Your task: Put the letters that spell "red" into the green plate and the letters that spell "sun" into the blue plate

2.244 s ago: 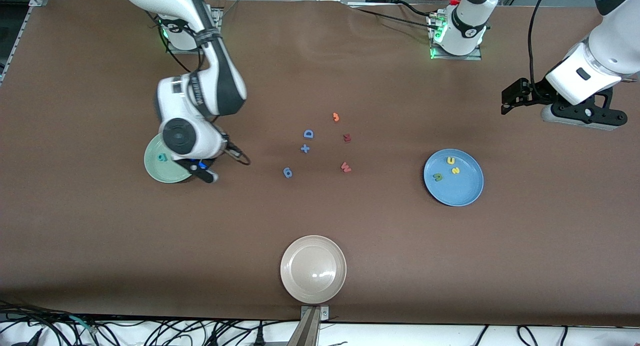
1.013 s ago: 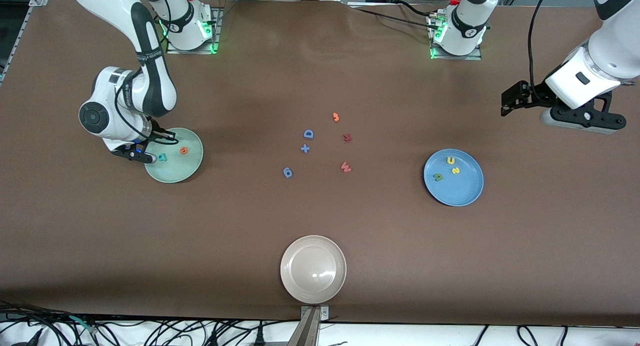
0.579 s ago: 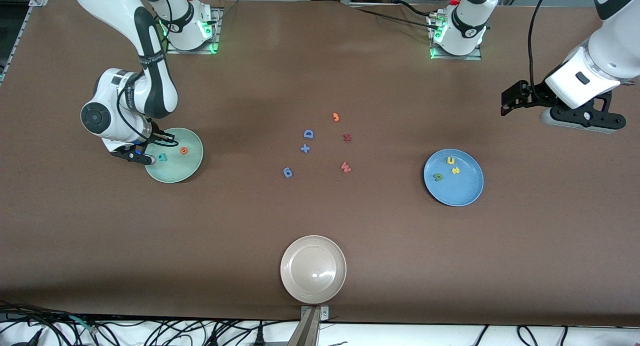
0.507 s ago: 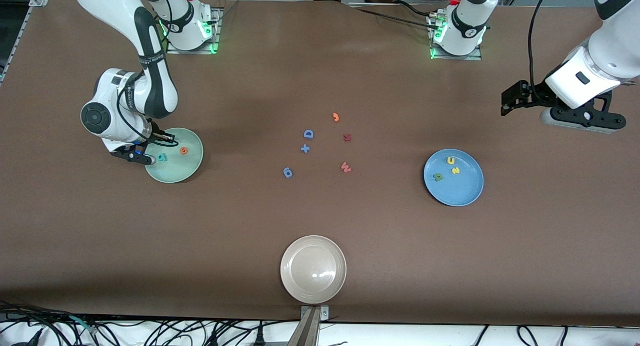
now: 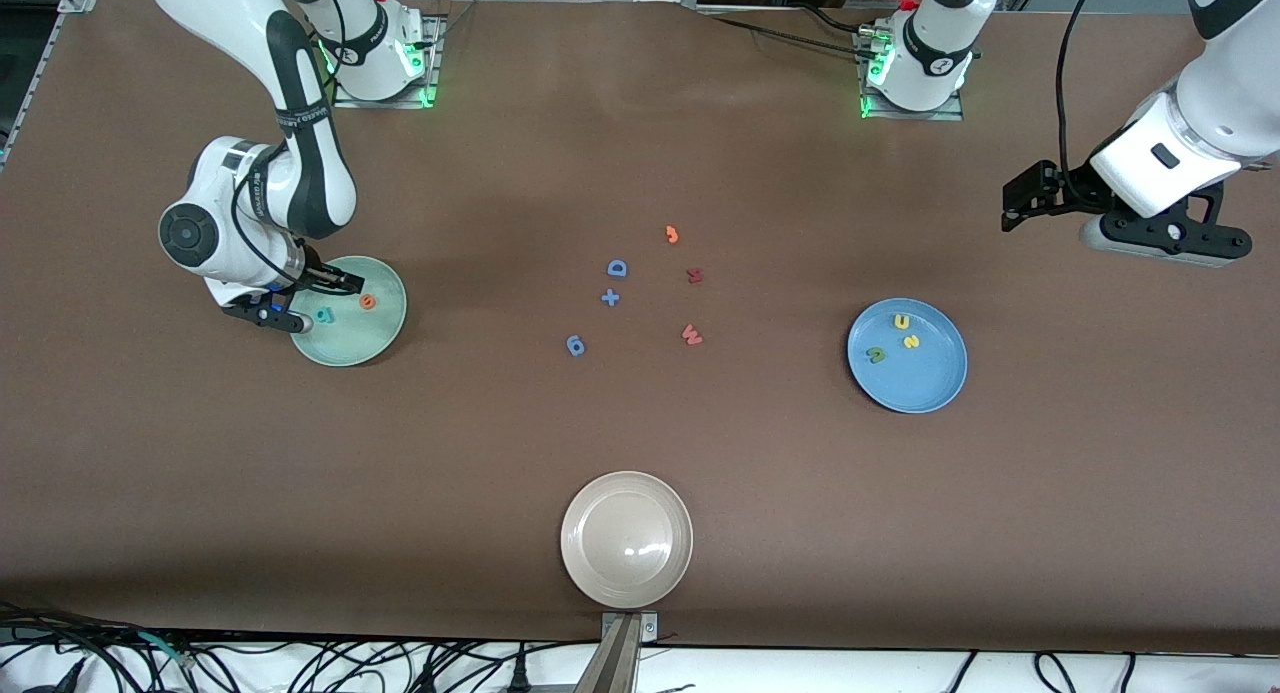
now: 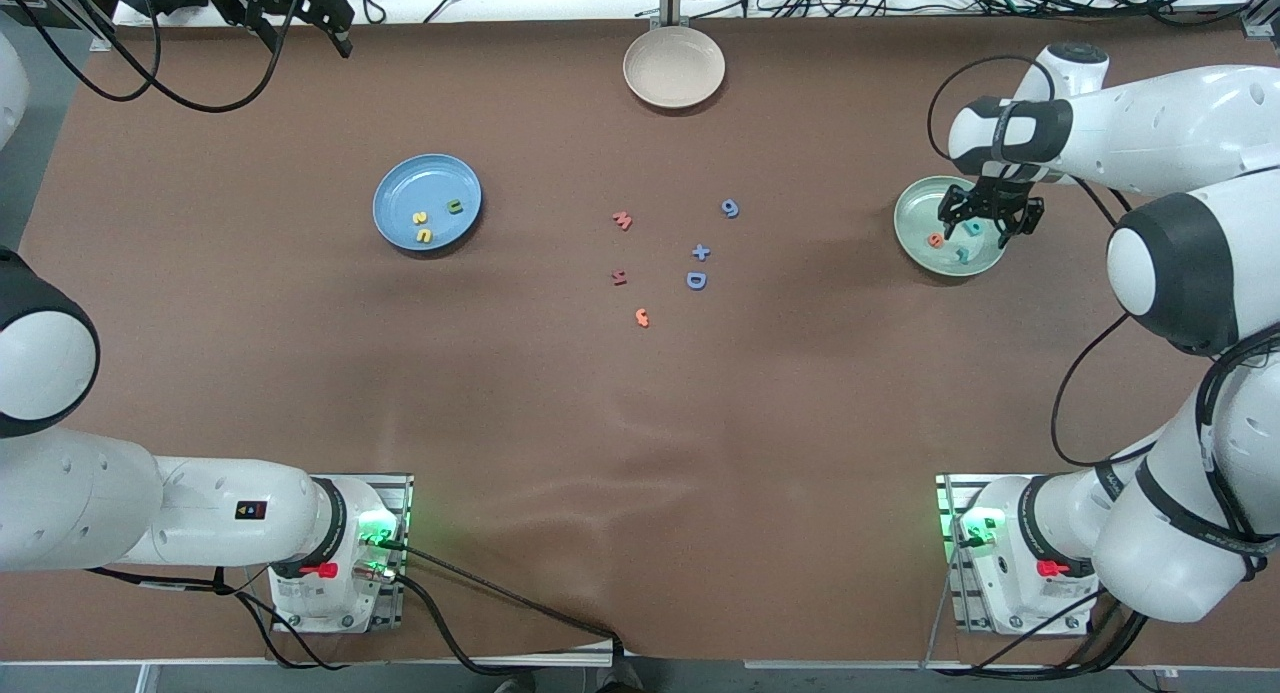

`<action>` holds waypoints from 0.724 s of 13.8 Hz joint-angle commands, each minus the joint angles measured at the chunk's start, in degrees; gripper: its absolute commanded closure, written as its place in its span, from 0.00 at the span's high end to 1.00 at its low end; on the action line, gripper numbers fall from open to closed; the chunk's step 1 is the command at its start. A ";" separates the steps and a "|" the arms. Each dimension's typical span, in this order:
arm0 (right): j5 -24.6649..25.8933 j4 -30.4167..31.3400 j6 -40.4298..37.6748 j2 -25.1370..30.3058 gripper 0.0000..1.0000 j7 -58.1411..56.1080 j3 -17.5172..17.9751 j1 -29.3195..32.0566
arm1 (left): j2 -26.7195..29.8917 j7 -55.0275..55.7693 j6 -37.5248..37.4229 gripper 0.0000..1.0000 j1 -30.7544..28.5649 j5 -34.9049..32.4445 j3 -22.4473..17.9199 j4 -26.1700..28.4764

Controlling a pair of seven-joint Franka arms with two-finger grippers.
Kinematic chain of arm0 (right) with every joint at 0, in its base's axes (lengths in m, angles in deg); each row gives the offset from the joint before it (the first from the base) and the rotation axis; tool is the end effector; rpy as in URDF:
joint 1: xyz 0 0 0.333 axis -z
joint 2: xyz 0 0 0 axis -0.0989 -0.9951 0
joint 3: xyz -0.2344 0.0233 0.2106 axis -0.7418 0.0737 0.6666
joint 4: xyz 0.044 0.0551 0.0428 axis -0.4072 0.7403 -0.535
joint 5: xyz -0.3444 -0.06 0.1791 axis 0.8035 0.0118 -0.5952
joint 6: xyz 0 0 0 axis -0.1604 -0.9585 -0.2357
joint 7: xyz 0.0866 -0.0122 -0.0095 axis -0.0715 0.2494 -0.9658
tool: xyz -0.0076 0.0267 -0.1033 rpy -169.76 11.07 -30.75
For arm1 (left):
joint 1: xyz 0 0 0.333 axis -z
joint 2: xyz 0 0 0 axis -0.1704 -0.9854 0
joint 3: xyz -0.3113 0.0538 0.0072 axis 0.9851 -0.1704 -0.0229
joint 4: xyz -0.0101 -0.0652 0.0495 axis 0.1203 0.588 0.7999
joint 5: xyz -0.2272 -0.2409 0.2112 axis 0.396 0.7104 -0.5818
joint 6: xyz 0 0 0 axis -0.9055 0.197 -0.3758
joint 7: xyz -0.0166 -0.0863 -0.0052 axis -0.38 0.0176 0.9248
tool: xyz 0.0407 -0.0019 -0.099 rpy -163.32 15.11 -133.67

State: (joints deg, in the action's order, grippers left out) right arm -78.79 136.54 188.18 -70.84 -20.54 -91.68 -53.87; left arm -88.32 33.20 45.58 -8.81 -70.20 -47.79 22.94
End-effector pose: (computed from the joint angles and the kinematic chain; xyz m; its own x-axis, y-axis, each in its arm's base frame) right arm 0.5099 0.0185 0.2198 0.9410 -0.2562 -0.2211 -0.2436 -0.9663 0.0828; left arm 0.5492 -0.0661 0.5787 0.9904 -0.1275 -0.0537 -0.1250 -0.9910 0.0477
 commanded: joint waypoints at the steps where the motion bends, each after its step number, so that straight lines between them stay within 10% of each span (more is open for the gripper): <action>1: -1.01 -7.04 -10.74 1.81 0.98 -0.10 -1.63 -0.23 | -0.72 0.53 -1.47 1.00 0.31 -0.96 0.01 -1.79; 10: -0.48 -34.81 -44.24 1.64 0.99 -0.01 -10.59 -0.14 | -0.63 0.53 -1.56 1.00 0.31 -0.96 0.01 -1.79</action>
State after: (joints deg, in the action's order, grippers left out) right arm -78.80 107.45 149.60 -69.23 -20.47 -100.01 -53.89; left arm -88.34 33.20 45.53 -8.80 -70.20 -47.78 22.89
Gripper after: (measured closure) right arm 0.013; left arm 0.000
